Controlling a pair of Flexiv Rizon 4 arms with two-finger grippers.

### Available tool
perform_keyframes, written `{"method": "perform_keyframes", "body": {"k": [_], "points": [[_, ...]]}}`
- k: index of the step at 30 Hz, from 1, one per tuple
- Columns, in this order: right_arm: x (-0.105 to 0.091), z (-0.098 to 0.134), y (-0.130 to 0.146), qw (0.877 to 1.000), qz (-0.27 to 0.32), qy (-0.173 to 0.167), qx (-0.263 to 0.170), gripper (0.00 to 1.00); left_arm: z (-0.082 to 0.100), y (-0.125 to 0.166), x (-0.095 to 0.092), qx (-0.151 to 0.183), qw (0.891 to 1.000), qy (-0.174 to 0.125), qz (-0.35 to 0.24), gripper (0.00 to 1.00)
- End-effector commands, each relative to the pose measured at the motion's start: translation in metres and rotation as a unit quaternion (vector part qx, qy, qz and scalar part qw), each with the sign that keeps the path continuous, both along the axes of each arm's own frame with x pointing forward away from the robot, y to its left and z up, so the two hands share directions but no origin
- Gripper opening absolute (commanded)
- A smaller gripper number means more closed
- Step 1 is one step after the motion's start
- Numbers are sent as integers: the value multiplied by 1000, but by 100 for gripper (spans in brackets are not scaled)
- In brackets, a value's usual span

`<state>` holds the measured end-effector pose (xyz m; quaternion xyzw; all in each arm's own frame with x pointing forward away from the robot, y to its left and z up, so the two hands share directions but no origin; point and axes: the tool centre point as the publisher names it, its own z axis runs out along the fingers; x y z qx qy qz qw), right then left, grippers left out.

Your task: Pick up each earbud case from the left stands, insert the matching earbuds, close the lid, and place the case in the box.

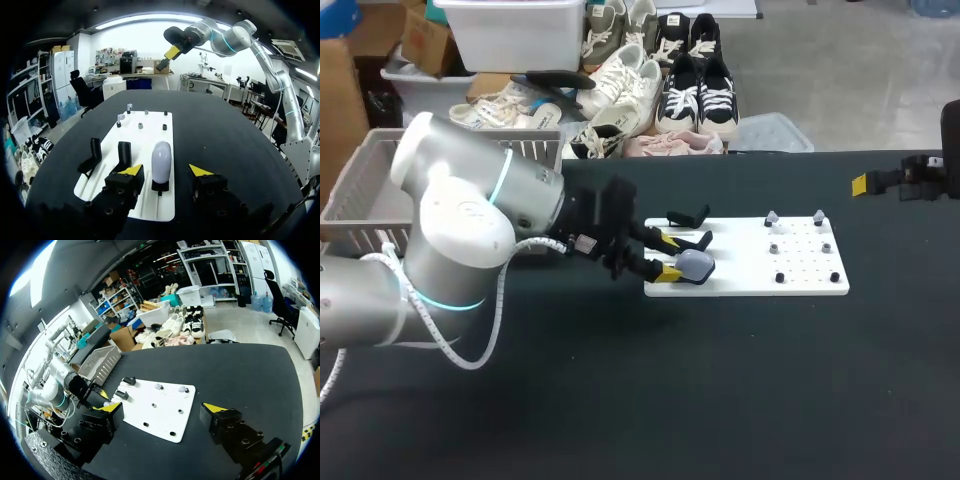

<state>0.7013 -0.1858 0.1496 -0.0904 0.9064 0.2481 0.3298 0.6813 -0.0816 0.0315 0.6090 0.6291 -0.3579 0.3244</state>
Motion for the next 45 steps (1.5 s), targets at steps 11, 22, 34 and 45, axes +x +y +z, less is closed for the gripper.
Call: {"method": "perform_keyframes", "body": {"k": [11, 22, 34, 45], "points": [[1, -1, -1, 1000, 2, 0, 2, 100, -8, -6, 11, -10, 1000, 1, 2, 55], [1, -1, -1, 1000, 2, 0, 2, 100, -12, -10, 8, -11, 1000, 7, -4, 56], [1, -1, -1, 1000, 2, 0, 2, 100, -14, -15, 11, -13, 1000, 8, -1, 56], [1, -1, -1, 1000, 2, 0, 2, 100, -17, -19, 14, -15, 1000, 7, 7, 36]]}}
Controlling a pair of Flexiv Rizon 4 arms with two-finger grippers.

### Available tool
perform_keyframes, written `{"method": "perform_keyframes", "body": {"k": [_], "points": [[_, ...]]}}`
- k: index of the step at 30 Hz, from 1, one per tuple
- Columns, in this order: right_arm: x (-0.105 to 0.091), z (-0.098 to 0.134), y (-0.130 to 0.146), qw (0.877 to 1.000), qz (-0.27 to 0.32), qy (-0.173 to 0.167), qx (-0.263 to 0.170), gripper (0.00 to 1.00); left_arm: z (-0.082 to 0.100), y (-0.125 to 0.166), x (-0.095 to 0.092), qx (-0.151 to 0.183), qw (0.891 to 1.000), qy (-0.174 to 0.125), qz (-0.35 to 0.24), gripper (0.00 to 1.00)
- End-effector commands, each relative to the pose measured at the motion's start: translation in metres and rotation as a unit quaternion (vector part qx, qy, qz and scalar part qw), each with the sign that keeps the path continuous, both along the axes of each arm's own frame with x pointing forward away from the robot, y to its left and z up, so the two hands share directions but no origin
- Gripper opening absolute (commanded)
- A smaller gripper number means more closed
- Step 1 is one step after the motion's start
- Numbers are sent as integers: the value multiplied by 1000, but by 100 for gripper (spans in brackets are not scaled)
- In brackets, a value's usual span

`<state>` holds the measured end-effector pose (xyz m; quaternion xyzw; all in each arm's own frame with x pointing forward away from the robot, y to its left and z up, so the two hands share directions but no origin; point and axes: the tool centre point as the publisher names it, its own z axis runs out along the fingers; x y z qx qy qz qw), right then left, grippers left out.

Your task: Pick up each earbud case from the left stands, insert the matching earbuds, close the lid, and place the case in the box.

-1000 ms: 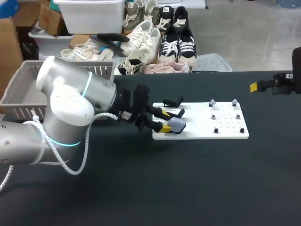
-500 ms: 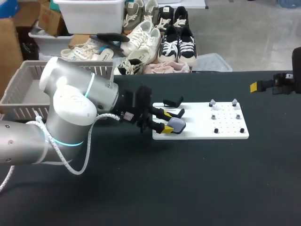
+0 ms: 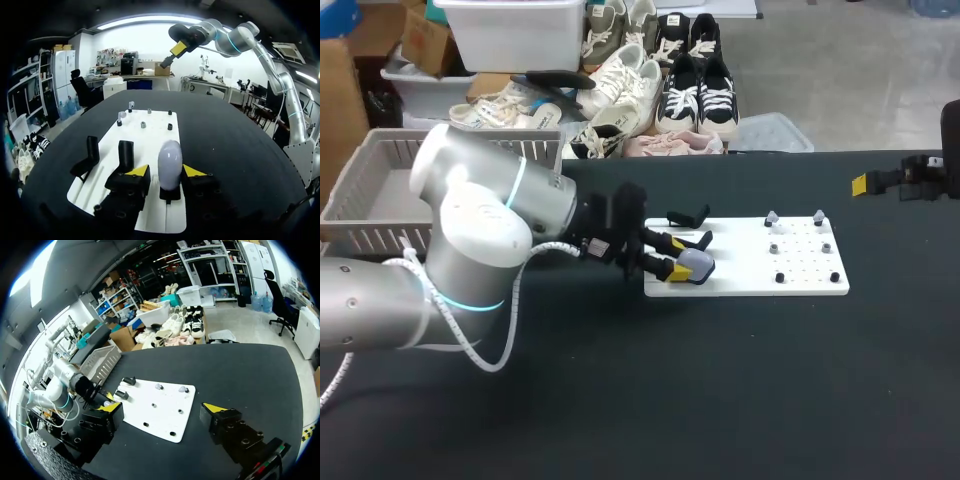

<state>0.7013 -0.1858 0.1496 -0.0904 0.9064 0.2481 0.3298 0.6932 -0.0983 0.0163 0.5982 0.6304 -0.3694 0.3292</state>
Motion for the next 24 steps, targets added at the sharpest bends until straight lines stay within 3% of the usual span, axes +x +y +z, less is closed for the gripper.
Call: {"method": "perform_keyframes", "body": {"k": [1, 2, 6, 14, 24], "points": [[1, 0, -1, 1000, 2, 0, 2, 100, -2, -3, 2, -2, 1000, -1, 2, 27], [1, 0, -1, 1000, 2, 0, 2, 100, -3, -3, 2, -2, 1000, -1, 3, 0], [1, 0, -1, 1000, 2, 0, 2, 100, -1, 0, 1, -3, 1000, 1, 5, 0], [1, 0, -1, 1000, 2, 0, 2, 100, 20, 10, -3, -24, 1000, -2, 6, 0], [1, 0, -1, 1000, 2, 0, 2, 100, 68, 13, -17, -79, 997, -16, -2, 0]]}}
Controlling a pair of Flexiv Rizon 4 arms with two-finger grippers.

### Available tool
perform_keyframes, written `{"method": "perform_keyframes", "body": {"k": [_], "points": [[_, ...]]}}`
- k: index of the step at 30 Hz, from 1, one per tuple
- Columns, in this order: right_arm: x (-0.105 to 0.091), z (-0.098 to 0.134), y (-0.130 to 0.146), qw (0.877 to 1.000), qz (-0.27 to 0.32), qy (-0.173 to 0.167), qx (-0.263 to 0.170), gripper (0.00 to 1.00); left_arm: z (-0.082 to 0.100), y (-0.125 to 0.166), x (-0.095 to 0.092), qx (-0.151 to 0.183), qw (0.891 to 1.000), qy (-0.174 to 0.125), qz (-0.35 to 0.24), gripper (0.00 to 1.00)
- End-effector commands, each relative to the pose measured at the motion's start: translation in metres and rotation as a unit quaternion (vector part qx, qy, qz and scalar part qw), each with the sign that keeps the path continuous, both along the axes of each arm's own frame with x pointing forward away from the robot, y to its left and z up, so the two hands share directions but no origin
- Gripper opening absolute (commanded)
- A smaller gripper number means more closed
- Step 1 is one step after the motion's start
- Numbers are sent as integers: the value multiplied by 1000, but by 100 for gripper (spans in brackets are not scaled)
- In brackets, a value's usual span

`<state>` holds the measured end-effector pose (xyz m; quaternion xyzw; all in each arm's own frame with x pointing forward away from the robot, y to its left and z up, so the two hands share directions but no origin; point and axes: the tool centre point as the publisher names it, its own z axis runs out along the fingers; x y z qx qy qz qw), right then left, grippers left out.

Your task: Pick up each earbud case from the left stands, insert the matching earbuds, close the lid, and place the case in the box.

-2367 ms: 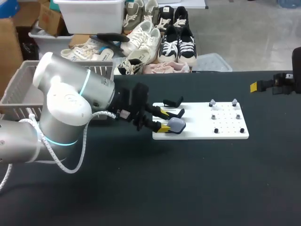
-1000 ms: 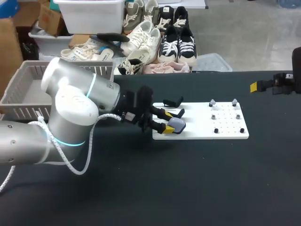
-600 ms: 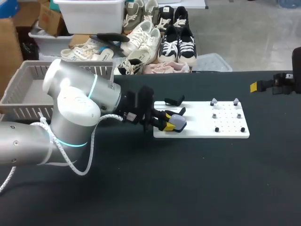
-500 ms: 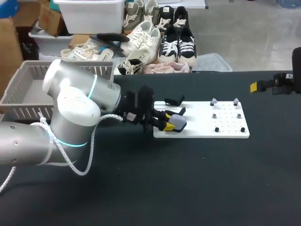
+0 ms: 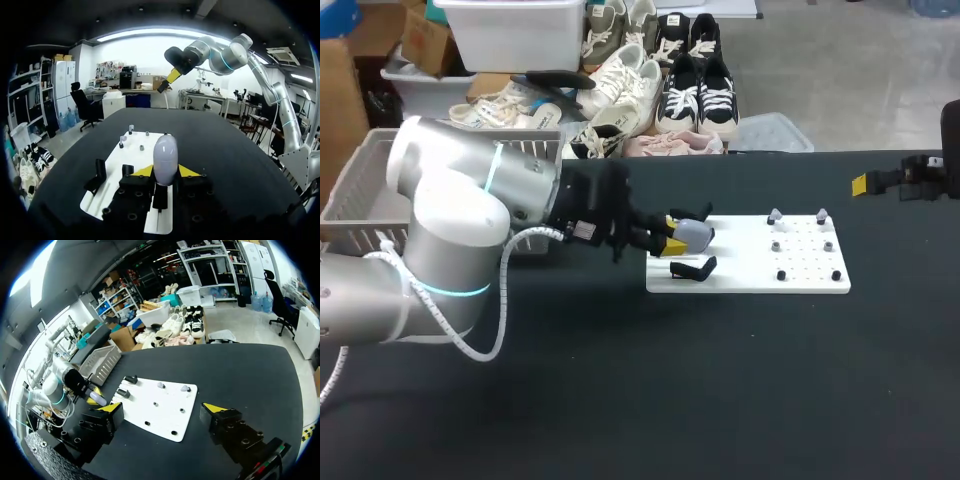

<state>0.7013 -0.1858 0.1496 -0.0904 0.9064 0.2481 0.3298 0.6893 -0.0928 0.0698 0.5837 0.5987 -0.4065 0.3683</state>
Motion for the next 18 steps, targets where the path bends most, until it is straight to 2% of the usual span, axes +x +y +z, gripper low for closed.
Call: {"method": "perform_keyframes", "body": {"k": [1, 8, 16, 18], "points": [[1, -1, -1, 1000, 2, 0, 2, 100, 19, 7, -16, -22, 1000, -9, 5, 0], [1, -1, -1, 1000, 2, 0, 2, 100, 48, 4, -35, -62, 998, -19, 11, 0], [1, -1, -1, 1000, 2, 0, 2, 100, 61, -4, -55, -97, 995, -30, 23, 0], [1, -1, -1, 1000, 2, 0, 2, 100, 67, -3, -59, -115, 992, -33, 27, 0]]}}
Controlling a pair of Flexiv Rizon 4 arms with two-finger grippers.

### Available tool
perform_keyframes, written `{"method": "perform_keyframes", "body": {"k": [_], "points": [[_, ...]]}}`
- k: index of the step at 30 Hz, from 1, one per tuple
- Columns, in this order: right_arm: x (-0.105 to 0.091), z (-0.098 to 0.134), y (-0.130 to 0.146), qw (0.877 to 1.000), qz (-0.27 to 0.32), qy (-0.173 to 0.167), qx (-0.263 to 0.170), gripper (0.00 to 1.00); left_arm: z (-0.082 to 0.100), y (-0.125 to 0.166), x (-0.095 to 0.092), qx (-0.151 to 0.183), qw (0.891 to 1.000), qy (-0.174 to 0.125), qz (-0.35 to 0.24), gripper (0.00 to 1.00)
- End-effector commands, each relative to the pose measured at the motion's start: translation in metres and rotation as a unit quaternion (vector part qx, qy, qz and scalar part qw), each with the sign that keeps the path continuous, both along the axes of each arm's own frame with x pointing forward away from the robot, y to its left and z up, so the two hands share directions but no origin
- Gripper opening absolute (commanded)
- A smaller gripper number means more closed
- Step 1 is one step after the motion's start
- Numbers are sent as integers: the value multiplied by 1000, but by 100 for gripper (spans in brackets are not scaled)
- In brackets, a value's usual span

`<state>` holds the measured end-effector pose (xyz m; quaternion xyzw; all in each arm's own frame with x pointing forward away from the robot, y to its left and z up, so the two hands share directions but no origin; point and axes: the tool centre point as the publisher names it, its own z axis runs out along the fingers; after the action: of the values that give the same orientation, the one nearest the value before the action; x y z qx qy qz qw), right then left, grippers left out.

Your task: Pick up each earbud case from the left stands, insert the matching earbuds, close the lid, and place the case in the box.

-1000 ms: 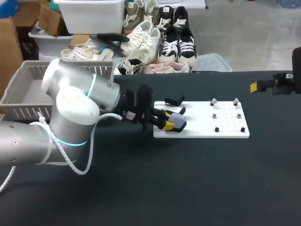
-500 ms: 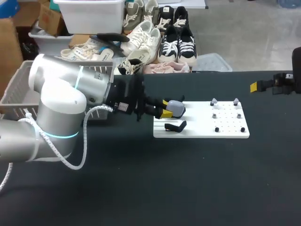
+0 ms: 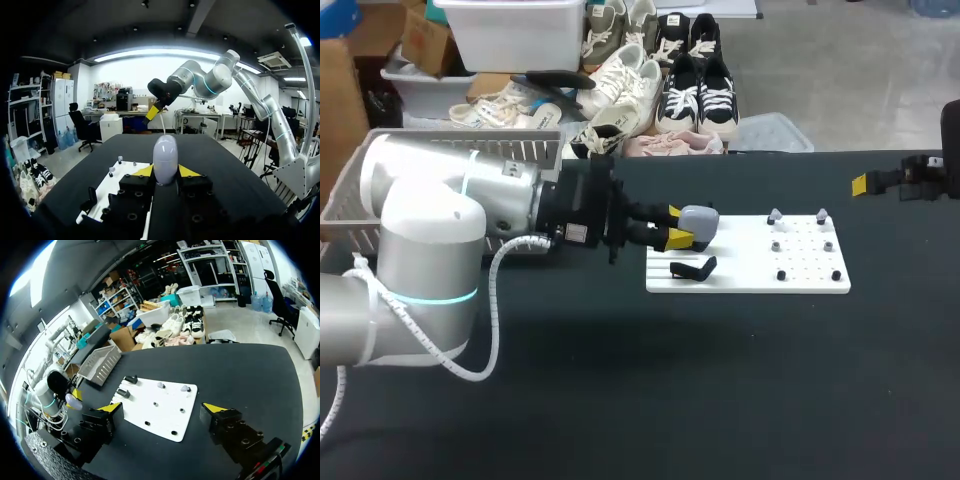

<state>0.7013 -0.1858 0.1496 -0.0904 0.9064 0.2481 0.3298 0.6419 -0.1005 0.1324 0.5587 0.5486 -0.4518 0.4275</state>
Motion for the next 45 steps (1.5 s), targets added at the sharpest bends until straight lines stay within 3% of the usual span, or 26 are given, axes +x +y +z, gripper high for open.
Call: {"method": "perform_keyframes", "body": {"k": [1, 12, 20, 45], "points": [[1, -1, -1, 1000, 2, 0, 2, 100, 7, 4, -14, -29, 999, -16, 33, 0], [1, -1, -1, 1000, 2, 0, 2, 100, 19, 6, -27, -55, 998, -29, 11, 0], [1, -1, -1, 1000, 2, 0, 2, 100, 18, 7, -32, -50, 998, -49, 1, 0], [1, -1, -1, 1000, 2, 0, 2, 100, 19, 9, -32, -50, 997, -50, 1, 0]]}}
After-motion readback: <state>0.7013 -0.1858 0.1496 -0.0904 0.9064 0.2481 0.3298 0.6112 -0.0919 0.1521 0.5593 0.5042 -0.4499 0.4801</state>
